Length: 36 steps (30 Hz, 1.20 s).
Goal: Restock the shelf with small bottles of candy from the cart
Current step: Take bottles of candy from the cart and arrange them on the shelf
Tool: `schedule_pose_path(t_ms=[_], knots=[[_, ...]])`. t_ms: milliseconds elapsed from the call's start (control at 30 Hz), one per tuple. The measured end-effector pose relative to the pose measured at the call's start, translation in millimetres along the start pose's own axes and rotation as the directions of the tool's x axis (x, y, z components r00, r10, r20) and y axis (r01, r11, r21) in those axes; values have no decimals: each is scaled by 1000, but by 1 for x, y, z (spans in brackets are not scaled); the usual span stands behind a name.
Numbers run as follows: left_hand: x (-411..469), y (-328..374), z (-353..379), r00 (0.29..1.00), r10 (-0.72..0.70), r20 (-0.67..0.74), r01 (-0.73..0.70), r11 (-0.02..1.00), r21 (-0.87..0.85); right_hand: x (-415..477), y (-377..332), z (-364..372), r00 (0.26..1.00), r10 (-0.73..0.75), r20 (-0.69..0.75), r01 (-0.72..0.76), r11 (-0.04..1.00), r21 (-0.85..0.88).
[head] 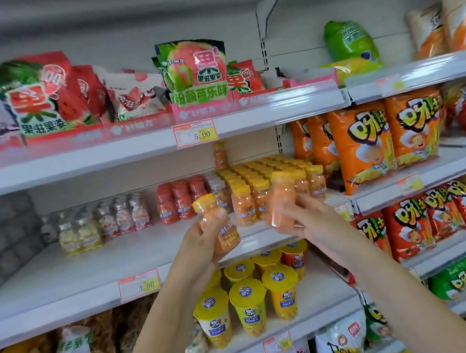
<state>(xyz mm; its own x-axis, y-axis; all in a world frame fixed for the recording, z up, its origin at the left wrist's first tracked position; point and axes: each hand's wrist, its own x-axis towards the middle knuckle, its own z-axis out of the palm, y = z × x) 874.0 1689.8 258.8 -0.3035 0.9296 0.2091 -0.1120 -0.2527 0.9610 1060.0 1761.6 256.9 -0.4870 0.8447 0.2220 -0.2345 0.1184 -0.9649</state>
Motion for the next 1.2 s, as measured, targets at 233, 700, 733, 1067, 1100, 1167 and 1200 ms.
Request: schedule_pose_path(t_ms=[233, 700, 733, 1067, 1100, 1167, 1200], knots=[[11, 7, -9, 986, -12, 168, 1, 998, 63, 10, 1, 3, 996, -92, 19, 93, 950, -297], [42, 13, -11, 998, 8, 64, -10, 999, 40, 36, -19, 4, 985, -168, 31, 161, 854, -494], [47, 14, -12, 998, 18, 55, -21, 998, 54, 39, -22, 3, 982, -184, 31, 170, 815, -554], [131, 35, -8, 967, 175, -185, -56, 855, 516, 131, -54, -10, 932, -358, -55, 100, 400, -911], [142, 35, -6, 963, 185, -194, -48, 832, 552, 144, -55, -12, 939, -336, -78, 83, 439, -894], [170, 33, -4, 963, 168, -209, -26, 835, 549, 167, -55, -15, 954, -264, -139, 31, 552, -833], [182, 30, -4, 966, 154, -210, -18, 844, 536, 177, -54, -17, 961, -224, -163, 13, 625, -780]])
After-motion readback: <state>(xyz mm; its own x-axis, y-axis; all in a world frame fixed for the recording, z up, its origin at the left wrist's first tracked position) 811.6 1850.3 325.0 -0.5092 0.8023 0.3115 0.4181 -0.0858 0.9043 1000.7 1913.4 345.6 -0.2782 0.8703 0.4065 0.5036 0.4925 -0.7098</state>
